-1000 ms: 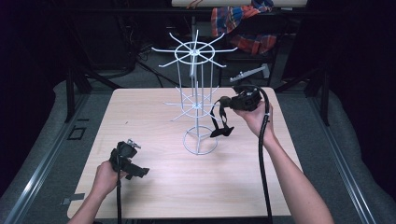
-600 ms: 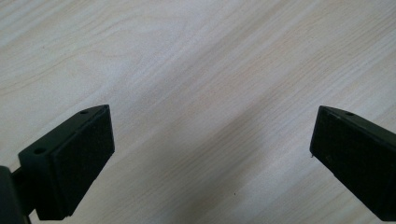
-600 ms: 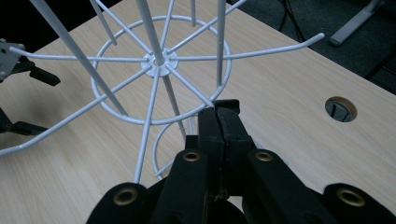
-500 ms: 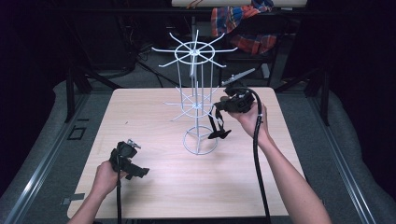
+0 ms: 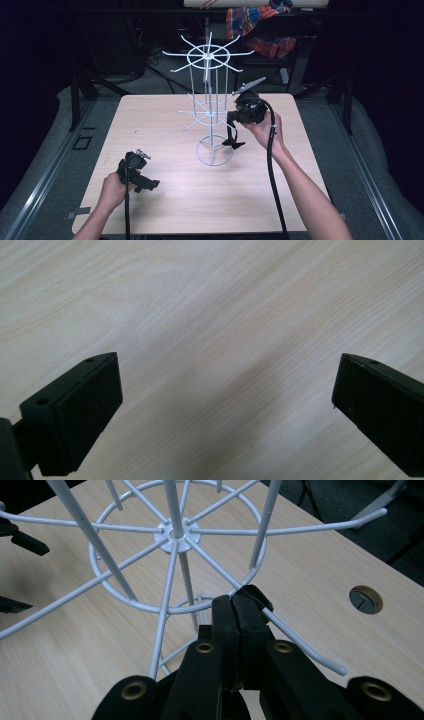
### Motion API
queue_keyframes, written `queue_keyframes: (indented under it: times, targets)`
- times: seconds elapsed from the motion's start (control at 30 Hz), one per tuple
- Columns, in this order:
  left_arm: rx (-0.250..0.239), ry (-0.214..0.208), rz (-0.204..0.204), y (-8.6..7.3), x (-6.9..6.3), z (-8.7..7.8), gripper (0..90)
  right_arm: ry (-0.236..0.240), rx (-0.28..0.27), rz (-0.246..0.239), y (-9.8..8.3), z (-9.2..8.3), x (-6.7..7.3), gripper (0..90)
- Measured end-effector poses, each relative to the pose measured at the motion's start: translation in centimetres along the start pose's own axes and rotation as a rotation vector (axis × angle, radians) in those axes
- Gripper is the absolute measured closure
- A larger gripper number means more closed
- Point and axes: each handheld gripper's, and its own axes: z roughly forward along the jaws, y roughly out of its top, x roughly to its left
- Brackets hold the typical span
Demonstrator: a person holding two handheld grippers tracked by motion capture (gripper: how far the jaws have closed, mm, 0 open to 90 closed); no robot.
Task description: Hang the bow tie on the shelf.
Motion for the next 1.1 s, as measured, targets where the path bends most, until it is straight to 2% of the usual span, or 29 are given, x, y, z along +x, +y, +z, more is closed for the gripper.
queue_keyframes:
  times: [0.5,0.73,0.97,1.1]
  targets:
    - [0.007,-0.005,0.002,0.0,0.0,0.0,0.0,0.016,0.004,0.013,-0.6,0.2,-0.3,87.4]
    - [0.006,-0.008,0.004,0.1,-0.1,0.0,0.0,0.034,0.003,0.011,-1.0,-0.1,-0.3,80.2]
    - [0.008,-0.007,0.003,0.1,-0.1,0.0,0.0,0.031,0.002,-0.002,-1.2,-1.3,-0.2,70.4]
    - [0.009,-0.007,0.002,0.0,-0.1,0.0,0.0,0.036,-0.014,0.006,-1.6,-2.1,-0.5,64.9]
